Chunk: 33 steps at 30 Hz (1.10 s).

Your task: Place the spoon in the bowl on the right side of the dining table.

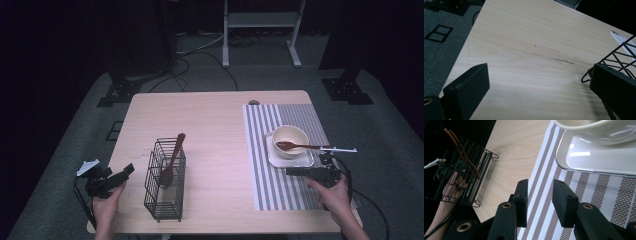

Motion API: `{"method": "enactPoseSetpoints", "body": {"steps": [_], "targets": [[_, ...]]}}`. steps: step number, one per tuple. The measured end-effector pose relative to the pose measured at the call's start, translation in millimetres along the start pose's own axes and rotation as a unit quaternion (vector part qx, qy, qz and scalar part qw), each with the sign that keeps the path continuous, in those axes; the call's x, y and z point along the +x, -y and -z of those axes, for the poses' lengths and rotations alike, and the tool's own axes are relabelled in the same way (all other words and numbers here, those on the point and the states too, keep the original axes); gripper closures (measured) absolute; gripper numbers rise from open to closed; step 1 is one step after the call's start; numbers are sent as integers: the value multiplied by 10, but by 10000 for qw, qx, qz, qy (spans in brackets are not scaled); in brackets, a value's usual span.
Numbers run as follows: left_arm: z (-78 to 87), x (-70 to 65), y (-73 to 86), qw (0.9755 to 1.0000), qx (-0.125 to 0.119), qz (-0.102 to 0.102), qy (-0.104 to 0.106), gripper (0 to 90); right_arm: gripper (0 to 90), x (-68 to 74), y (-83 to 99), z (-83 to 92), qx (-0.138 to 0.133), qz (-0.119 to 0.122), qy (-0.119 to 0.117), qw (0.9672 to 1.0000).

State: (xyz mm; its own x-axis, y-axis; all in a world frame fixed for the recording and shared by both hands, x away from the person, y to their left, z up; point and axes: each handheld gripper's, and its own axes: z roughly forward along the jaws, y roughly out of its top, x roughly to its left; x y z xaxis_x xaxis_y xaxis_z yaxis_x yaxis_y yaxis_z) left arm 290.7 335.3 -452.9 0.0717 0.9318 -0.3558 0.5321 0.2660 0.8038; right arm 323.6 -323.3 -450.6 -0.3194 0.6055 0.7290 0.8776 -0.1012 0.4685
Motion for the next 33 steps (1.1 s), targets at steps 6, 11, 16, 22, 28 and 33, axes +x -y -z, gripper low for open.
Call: {"method": "enactPoseSetpoints", "body": {"steps": [6,11,16,22,28,33], "targets": [[2,3,-1,10000,-4,3,3,17,624,52,39,-16,58,101,38,9999],[5,2,-2,10000,-4,7,6,17,587,76,65,-39,86,154,72,9998],[4,4,-1,10000,-8,12,3,17,510,102,89,-65,118,230,164,9995],[4,1,-2,10000,-7,6,5,17,452,140,101,-84,117,311,204,9992],[5,2,-3,10000,-8,9,6,17,376,183,139,-112,112,322,193,9992],[4,1,-2,10000,-9,9,8,17,360,215,181,-134,112,382,166,9991]]}}
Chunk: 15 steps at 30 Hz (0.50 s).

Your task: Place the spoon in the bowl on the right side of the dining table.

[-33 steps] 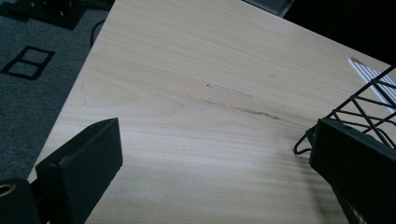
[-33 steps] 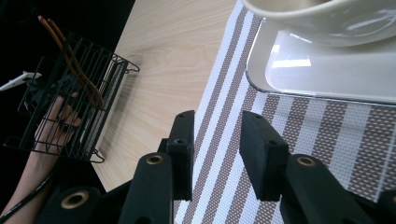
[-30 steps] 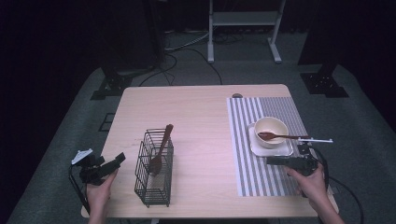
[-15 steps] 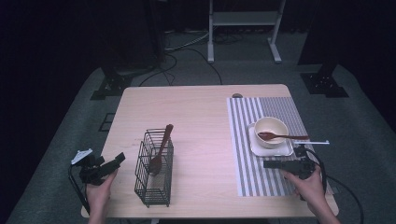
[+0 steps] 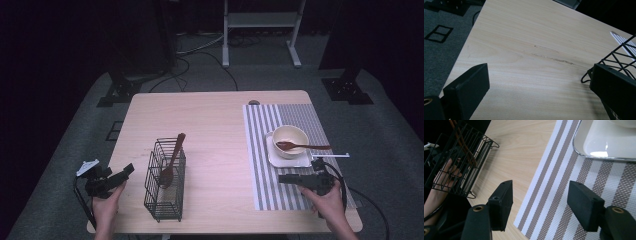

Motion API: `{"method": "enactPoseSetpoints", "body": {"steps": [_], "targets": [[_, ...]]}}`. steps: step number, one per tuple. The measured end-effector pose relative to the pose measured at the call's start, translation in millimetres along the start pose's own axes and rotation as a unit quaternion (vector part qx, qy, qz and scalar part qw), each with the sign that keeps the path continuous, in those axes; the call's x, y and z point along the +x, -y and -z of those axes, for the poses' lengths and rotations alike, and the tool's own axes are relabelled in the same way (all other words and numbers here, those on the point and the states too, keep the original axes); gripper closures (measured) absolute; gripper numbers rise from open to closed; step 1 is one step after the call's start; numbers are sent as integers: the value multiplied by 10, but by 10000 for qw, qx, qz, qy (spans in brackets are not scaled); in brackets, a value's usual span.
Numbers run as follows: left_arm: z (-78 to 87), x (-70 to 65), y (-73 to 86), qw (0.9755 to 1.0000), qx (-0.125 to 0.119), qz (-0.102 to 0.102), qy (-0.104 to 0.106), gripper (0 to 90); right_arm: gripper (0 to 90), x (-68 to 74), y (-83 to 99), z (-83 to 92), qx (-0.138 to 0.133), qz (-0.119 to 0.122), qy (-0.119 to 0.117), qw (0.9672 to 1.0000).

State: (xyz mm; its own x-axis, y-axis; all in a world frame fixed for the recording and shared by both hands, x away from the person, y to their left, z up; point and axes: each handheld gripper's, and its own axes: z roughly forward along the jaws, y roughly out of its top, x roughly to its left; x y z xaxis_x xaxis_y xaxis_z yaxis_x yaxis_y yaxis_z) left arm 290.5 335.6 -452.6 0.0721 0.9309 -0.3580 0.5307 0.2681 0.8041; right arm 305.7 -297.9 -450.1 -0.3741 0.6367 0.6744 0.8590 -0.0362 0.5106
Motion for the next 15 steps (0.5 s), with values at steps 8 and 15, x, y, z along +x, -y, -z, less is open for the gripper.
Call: {"method": "enactPoseSetpoints", "body": {"steps": [8,15], "targets": [[-2,-1,1,10000,5,-3,-1,17,351,33,95,-40,-13,-4,-80,10000],[0,-3,0,10000,1,-1,-1,17,351,61,165,-67,-17,28,-87,10000]]}}
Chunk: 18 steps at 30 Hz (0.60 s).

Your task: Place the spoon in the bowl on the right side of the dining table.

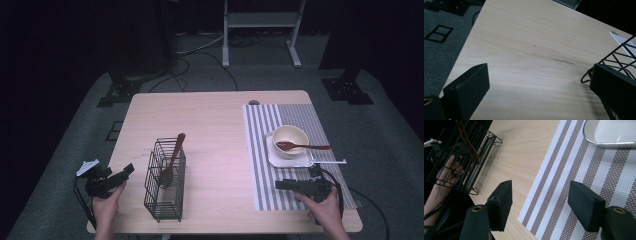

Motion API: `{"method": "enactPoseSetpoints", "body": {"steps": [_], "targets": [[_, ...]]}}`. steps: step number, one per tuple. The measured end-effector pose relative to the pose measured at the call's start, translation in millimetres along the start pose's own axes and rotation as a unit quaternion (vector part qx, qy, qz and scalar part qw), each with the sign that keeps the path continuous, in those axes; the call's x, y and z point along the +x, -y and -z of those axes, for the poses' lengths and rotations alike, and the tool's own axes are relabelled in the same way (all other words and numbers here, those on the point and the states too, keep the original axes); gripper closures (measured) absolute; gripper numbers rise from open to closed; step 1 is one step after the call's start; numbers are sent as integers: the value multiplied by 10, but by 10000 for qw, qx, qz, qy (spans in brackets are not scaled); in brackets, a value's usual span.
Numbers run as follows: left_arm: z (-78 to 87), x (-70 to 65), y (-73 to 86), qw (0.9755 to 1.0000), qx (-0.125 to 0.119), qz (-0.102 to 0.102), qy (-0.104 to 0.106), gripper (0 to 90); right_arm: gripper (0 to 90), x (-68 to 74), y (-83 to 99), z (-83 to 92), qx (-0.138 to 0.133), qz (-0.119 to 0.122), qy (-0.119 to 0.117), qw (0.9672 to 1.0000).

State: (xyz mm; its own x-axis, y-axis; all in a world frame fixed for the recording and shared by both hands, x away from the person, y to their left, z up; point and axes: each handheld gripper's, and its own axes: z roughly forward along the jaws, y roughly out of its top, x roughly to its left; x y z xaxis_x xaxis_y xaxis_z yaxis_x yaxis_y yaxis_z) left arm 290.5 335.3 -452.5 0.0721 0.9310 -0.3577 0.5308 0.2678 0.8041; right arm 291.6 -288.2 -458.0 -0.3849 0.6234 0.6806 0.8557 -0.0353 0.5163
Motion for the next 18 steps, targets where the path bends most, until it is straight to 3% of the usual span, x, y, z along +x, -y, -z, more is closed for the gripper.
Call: {"method": "enactPoseSetpoints", "body": {"steps": [18], "targets": [[-9,-8,-2,10000,4,-13,14,17,349,73,186,-44,1,123,-34,9999]]}}
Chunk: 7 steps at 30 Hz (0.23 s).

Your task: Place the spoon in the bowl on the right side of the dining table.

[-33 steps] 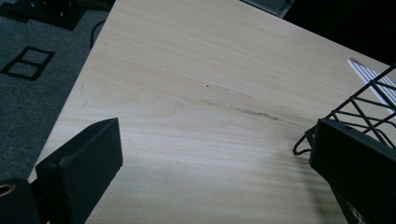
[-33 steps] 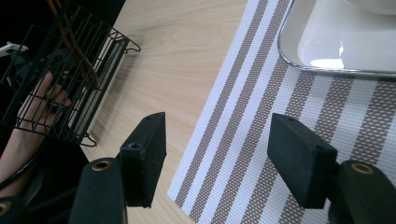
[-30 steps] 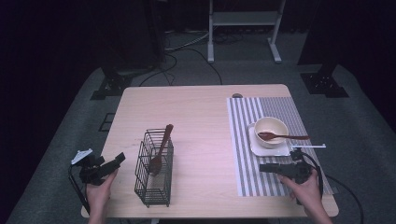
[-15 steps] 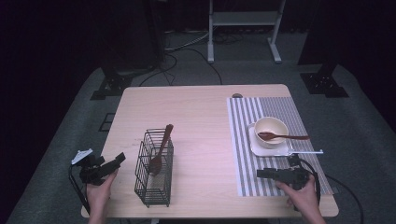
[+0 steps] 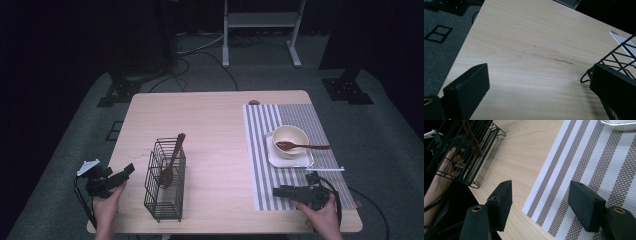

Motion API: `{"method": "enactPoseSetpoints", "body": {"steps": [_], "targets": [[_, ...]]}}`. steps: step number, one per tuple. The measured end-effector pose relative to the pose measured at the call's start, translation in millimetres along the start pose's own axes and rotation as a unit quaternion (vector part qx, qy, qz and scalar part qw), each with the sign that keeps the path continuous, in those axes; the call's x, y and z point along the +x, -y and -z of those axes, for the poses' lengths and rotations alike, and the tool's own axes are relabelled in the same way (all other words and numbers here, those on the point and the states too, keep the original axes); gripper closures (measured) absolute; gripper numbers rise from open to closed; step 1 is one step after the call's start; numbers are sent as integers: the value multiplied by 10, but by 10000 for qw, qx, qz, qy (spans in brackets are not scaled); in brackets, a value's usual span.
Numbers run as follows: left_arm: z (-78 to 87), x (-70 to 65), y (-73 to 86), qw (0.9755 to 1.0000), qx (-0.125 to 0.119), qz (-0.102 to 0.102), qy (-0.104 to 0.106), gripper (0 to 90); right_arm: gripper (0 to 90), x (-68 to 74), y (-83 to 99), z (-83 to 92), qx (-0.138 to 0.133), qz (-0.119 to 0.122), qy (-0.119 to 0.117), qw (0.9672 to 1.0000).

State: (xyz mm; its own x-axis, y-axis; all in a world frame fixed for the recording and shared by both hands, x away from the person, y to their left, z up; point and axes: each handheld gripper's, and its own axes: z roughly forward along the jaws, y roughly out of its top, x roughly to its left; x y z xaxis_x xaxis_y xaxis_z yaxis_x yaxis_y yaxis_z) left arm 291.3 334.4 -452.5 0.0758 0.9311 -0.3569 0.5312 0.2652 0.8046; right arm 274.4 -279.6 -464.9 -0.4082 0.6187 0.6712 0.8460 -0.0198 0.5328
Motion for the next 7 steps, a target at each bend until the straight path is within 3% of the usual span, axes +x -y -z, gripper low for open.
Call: {"method": "enactPoseSetpoints", "body": {"steps": [7], "targets": [[-2,2,-7,10000,-8,6,2,17,350,18,79,-21,11,24,-33,10000]]}}
